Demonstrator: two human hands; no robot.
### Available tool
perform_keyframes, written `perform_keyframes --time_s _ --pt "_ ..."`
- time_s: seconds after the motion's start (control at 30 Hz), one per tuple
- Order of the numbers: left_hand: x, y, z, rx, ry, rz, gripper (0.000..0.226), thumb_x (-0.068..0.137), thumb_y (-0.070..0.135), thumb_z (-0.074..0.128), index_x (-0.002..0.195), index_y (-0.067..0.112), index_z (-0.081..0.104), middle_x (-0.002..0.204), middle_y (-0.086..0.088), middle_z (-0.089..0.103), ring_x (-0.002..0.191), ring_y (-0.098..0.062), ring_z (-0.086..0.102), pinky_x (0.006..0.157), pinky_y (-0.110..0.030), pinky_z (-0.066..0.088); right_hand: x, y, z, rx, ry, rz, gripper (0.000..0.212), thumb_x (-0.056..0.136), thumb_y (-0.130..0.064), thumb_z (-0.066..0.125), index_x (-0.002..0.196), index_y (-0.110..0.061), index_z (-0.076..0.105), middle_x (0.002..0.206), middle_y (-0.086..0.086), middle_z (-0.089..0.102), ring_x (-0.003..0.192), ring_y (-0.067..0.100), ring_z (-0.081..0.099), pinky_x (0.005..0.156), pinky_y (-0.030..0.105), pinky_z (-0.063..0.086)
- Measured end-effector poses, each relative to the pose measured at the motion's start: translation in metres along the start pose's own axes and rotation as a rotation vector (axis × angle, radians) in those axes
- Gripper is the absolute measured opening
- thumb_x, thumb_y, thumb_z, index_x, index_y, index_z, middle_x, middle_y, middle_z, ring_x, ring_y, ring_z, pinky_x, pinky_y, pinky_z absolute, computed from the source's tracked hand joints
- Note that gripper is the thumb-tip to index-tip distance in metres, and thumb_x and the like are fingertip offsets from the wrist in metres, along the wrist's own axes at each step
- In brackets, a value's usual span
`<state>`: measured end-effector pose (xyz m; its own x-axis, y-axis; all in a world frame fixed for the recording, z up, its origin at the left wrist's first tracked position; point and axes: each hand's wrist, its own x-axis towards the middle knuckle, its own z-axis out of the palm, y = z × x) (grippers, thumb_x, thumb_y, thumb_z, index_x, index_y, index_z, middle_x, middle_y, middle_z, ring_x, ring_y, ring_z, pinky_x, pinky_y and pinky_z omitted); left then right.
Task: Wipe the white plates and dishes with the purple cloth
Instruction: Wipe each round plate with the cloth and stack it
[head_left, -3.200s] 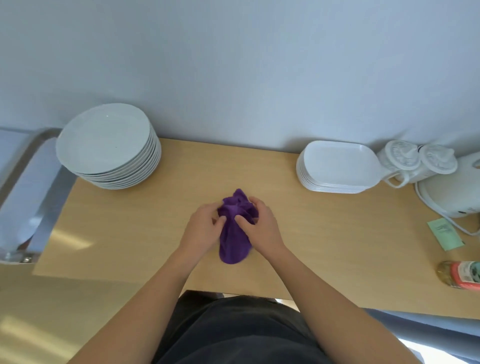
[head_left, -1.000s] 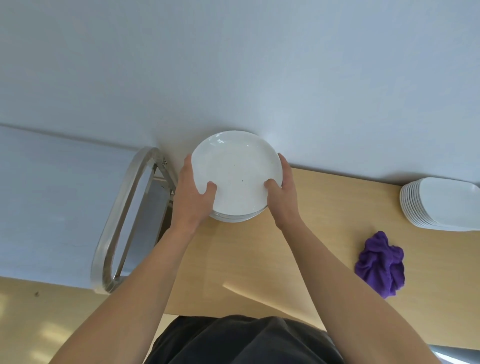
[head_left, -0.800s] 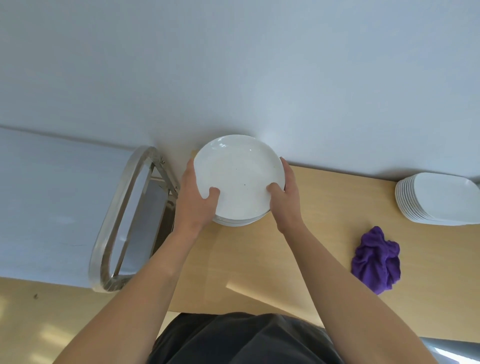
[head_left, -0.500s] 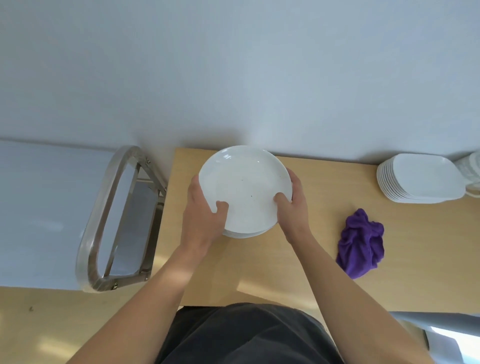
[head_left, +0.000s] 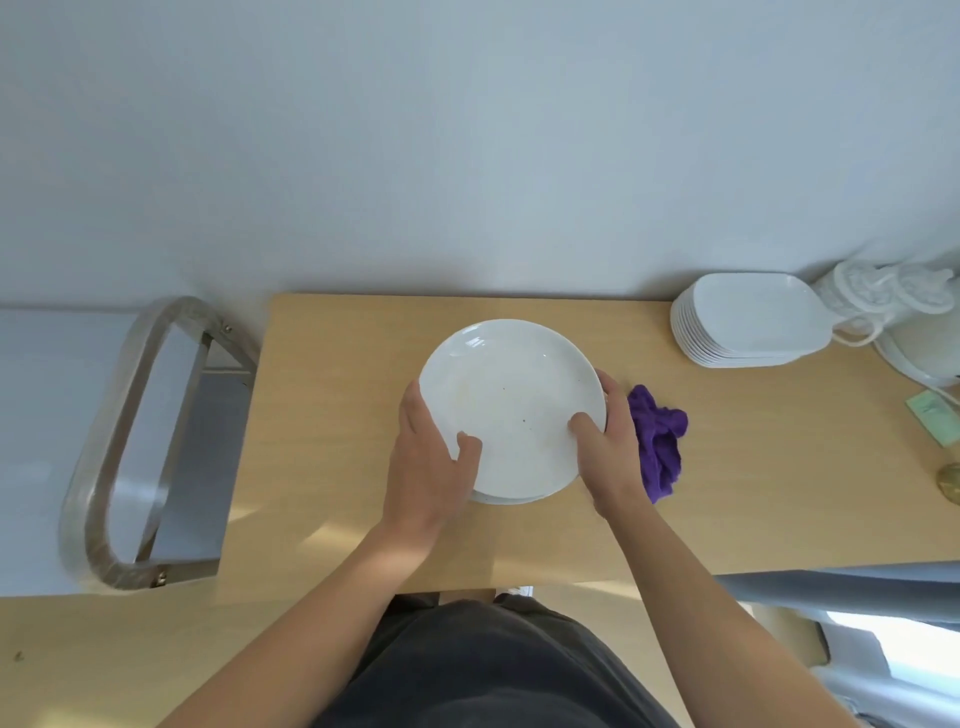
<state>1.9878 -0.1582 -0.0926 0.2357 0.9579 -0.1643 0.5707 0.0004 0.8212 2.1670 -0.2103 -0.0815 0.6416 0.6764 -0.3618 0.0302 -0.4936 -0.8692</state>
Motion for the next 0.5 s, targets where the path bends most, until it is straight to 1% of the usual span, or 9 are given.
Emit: perform_keyframes --time_s 0.07,0.17,0.23,0.27,0.33,0.37,0.4,0.43,0.5 --pt "-0.003 0.008 0.011 0.000 -0.004 0.007 0.075 0.091 0.022 0.055 0.152 0.018 0.013 0.146 0.003 0.032 0.117 -0.017 0.048 0.080 -0.029 0.041 0.004 0.003 -0.013 0.001 0.004 -0.012 0.066 0.069 -0.023 0.046 0.133 -0.040 0.051 0.116 -0.017 0.060 0.109 0.009 0.057 0.079 0.028 0.049" --pt "-0.004 0.017 0.023 0.026 -0.029 -0.001 0.076 0.091 0.025 0.055 0.153 0.018 0.012 0.149 0.003 0.031 0.118 -0.022 0.050 0.081 -0.032 0.045 0.008 0.007 -0.028 0.035 -0.009 -0.020 0.060 0.074 -0.019 0.047 0.131 -0.037 0.052 0.114 -0.018 0.061 0.104 0.002 0.057 0.074 0.022 0.046" --pt "-0.002 0.020 0.025 0.138 -0.030 -0.030 0.075 0.091 0.034 0.052 0.153 0.016 0.013 0.151 -0.001 0.032 0.118 -0.028 0.053 0.085 -0.039 0.050 0.012 0.006 -0.037 0.016 -0.049 -0.034 0.047 0.088 -0.015 0.050 0.129 -0.038 0.052 0.112 -0.023 0.060 0.103 -0.003 0.056 0.075 0.021 0.045" --pt "0.000 0.021 0.025 0.228 0.005 -0.033 0.072 0.091 0.038 0.048 0.152 0.014 0.017 0.150 -0.004 0.036 0.121 -0.030 0.053 0.090 -0.043 0.050 0.015 0.005 -0.041 0.000 -0.067 -0.037 0.039 0.094 -0.017 0.049 0.126 -0.039 0.054 0.109 -0.026 0.060 0.101 -0.006 0.056 0.077 0.019 0.044" --pt "0.004 0.026 0.024 0.411 0.121 0.008 0.068 0.091 0.043 0.043 0.148 0.011 0.028 0.148 -0.010 0.041 0.130 -0.034 0.046 0.101 -0.049 0.043 0.024 0.004 -0.054 -0.060 -0.050 -0.048 0.024 0.101 -0.028 0.043 0.115 -0.038 0.059 0.101 -0.030 0.063 0.098 -0.011 0.057 0.077 0.014 0.041" --pt "0.006 0.031 0.025 0.465 0.169 0.041 0.067 0.090 0.043 0.043 0.147 0.010 0.031 0.149 -0.012 0.040 0.135 -0.034 0.041 0.105 -0.051 0.039 0.029 0.006 -0.061 -0.110 -0.013 -0.065 0.024 0.102 -0.031 0.041 0.115 -0.034 0.062 0.100 -0.028 0.064 0.101 -0.007 0.057 0.078 0.014 0.040" --pt "0.008 0.036 0.025 0.487 0.192 0.080 0.066 0.089 0.042 0.043 0.146 0.009 0.034 0.150 -0.012 0.039 0.139 -0.035 0.036 0.108 -0.052 0.036 0.036 0.012 -0.067 -0.175 0.040 -0.079 0.026 0.103 -0.032 0.042 0.119 -0.029 0.062 0.106 -0.024 0.064 0.108 0.002 0.058 0.083 0.017 0.041" --pt "0.011 0.042 0.027 0.491 0.193 0.131 0.064 0.088 0.039 0.044 0.145 0.009 0.037 0.150 -0.012 0.039 0.140 -0.035 0.035 0.108 -0.052 0.035 0.043 0.020 -0.074 -0.274 0.091 -0.086 0.028 0.101 -0.033 0.046 0.125 -0.025 0.059 0.117 -0.015 0.062 0.117 0.014 0.055 0.090 0.024 0.042" --pt "0.013 0.054 0.036 0.477 0.163 0.254 0.054 0.088 0.033 0.045 0.136 0.008 0.049 0.146 -0.012 0.043 0.137 -0.036 0.039 0.106 -0.052 0.038 0.052 0.037 -0.084 -0.533 0.102 -0.018 0.049 0.093 -0.044 0.057 0.138 -0.027 0.048 0.138 -0.003 0.050 0.125 0.030 0.047 0.102 0.041 0.040"
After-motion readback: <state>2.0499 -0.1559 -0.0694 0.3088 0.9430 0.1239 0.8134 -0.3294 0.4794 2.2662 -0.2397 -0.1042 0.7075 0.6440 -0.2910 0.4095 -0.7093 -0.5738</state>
